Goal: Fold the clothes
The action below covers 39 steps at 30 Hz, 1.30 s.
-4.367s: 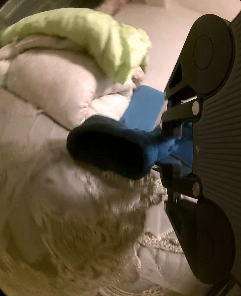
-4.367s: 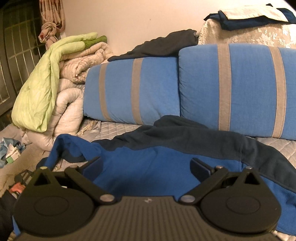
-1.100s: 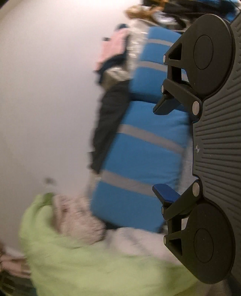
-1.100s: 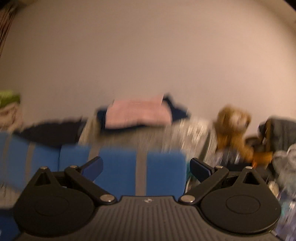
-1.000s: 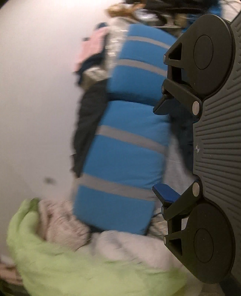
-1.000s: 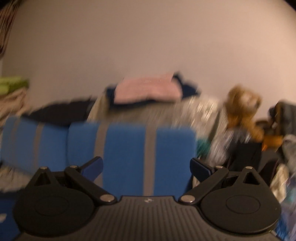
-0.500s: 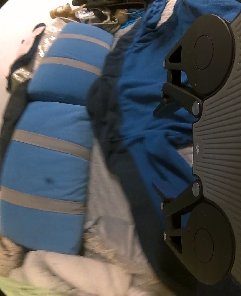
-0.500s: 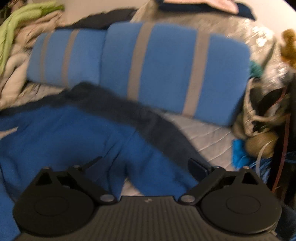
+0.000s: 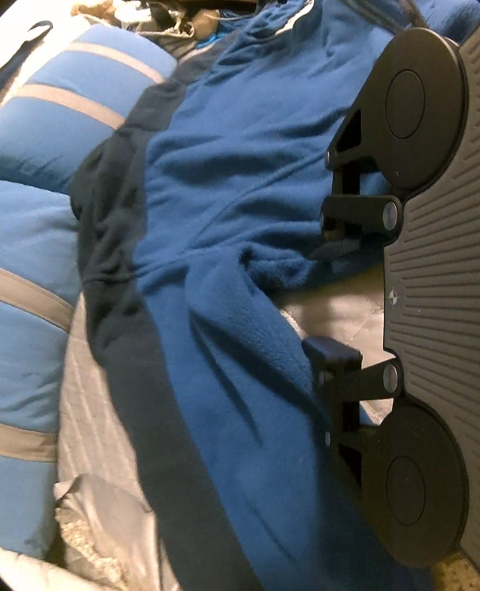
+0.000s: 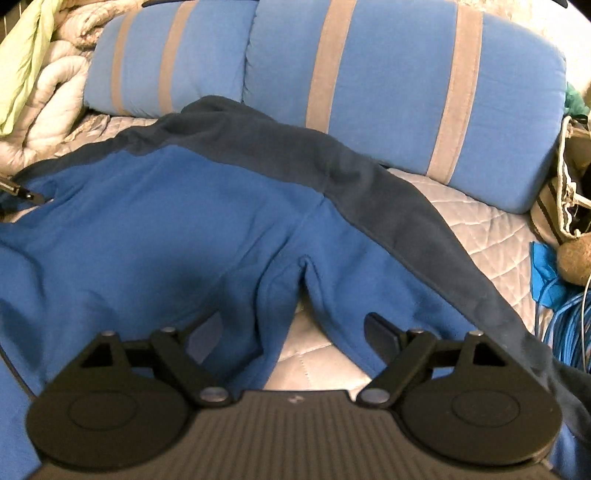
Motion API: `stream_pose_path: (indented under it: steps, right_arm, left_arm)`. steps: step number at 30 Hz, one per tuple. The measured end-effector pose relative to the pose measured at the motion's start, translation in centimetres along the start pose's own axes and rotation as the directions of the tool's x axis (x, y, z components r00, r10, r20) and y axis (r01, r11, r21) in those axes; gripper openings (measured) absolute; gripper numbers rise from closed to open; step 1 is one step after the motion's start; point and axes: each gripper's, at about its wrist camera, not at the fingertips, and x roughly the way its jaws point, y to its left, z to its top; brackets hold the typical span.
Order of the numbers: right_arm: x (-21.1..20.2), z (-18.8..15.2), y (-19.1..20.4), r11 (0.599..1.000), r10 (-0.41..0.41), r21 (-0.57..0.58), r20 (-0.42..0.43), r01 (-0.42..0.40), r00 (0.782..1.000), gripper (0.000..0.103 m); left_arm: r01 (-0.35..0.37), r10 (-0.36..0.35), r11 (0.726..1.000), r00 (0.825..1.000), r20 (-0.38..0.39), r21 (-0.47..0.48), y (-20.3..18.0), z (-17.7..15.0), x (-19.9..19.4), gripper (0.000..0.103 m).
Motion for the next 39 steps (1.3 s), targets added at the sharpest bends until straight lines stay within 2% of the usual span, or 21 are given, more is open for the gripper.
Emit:
stream_pose_path:
  steps: [4, 11, 12, 15, 16, 19, 23, 24, 25, 26, 28, 31, 39]
  right_arm:
    - [1.2, -0.3, 0.0, 1.0, 0.006, -0.009, -0.025, -0.007, 1.0, 0.09]
    - [3.6, -0.8, 0.0, 0.999, 0.029, -0.018, -0.082, -0.031, 0.996, 0.089]
    - [4.1, -0.8, 0.0, 0.999, 0.037, -0.014, -0.095, -0.039, 0.995, 0.088]
    - [5.4, -0.7, 0.1, 0.998, 0.058, 0.008, -0.119, -0.057, 0.991, 0.083]
    - [5.7, -0.7, 0.2, 0.998, 0.059, 0.01, -0.125, -0.058, 0.99, 0.08]
    - [7.0, -0.7, 0.4, 0.998, 0.057, 0.03, -0.15, -0.053, 0.987, 0.067]
    - [7.1, -0.8, 1.4, 1.0, 0.024, 0.007, -0.144, -0.024, 0.989, 0.054]
    - [7.1, -0.9, 1.6, 1.0, 0.016, -0.003, -0.148, -0.016, 0.989, 0.05]
    - [7.2, -1.0, 1.7, 1.0, 0.006, -0.005, -0.154, -0.007, 0.988, 0.04]
    - [7.3, -1.0, 1.7, 1.0, -0.013, -0.001, -0.158, 0.013, 0.987, 0.024]
    - [7.2, -0.9, 1.3, 0.999, -0.047, 0.015, -0.172, 0.05, 0.984, 0.008]
    - [6.6, -0.8, 0.6, 0.997, -0.061, 0.044, -0.189, 0.071, 0.98, 0.006]
    - [5.2, -1.7, 1.5, 0.997, -0.083, -0.006, -0.215, 0.083, 0.973, 0.004]
  left_arm:
    - [-0.022, 0.021, 0.998, 1.0, 0.013, 0.063, -0.9, -0.3, 0.8, 0.043]
    - [0.054, -0.054, 0.997, 0.998, -0.012, 0.052, -1.8, -0.1, 1.2, 0.039]
    - [0.064, -0.063, 0.997, 0.998, -0.016, 0.036, -1.7, 0.0, 1.3, 0.038]
    - [0.088, -0.088, 0.996, 0.996, -0.032, 0.003, -1.7, 0.1, 1.6, 0.021]
    - [0.079, -0.079, 0.997, 0.996, -0.035, 0.0, -1.8, 0.1, 1.6, 0.012]
    - [0.047, -0.047, 0.999, 0.998, -0.036, 0.014, -2.1, 0.0, 1.4, 0.01]
    - [-0.075, 0.076, 0.995, 0.997, -0.014, 0.073, -2.6, -0.2, 0.7, 0.008]
    - [-0.081, 0.082, 0.994, 0.997, -0.013, 0.069, -2.4, -0.1, 0.6, 0.008]
    - [-0.087, 0.088, 0.994, 0.996, -0.012, 0.063, -2.2, -0.1, 0.5, 0.008]
    - [-0.091, 0.092, 0.994, 0.996, -0.01, 0.058, -2.0, 0.0, 0.3, 0.008]
    - [-0.109, 0.11, 0.992, 0.994, -0.002, 0.061, -2.0, 0.1, 0.1, 0.008]
    - [-0.145, 0.145, 0.986, 0.989, 0.002, 0.076, -2.0, 0.1, -0.2, 0.007]
    - [-0.173, 0.174, 0.981, 0.985, -0.007, 0.088, -2.1, -0.2, -0.7, 0.007]
